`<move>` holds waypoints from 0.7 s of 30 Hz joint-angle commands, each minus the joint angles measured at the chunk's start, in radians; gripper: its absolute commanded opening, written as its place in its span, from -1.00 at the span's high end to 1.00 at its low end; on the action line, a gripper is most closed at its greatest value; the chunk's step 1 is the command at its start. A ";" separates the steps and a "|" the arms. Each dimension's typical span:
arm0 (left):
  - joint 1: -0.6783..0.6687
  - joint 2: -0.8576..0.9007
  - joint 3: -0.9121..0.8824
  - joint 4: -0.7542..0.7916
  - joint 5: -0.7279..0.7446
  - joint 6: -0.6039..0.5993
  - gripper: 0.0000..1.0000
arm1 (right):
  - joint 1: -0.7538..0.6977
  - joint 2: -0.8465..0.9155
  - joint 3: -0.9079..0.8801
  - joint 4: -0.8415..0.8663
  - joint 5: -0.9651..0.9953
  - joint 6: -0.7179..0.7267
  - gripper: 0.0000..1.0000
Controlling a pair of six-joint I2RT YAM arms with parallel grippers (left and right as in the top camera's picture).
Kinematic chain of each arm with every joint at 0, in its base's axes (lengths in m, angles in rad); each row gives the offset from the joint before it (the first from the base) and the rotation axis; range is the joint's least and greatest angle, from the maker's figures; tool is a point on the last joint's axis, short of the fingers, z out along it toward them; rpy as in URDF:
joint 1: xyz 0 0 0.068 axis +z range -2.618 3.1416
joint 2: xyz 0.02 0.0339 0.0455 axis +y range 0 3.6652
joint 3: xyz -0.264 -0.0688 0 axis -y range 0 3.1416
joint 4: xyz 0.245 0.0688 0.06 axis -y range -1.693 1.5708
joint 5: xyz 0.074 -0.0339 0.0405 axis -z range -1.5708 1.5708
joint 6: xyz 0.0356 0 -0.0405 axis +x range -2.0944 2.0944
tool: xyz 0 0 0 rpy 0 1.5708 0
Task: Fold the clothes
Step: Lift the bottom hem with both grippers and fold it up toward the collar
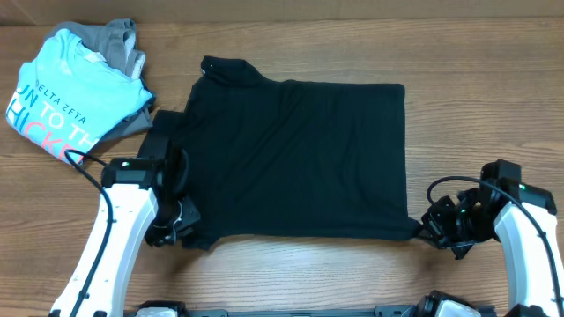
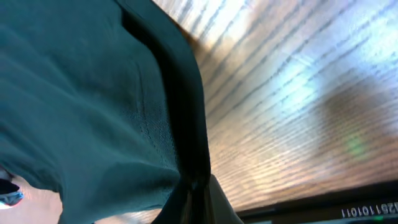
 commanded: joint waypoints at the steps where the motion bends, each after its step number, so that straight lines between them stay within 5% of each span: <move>1: -0.002 -0.018 0.039 0.051 -0.021 0.076 0.78 | 0.005 -0.018 0.026 0.056 -0.011 -0.008 0.92; 21: -0.008 0.044 0.038 0.508 -0.053 0.300 0.74 | 0.005 0.063 0.026 0.552 -0.111 0.158 0.92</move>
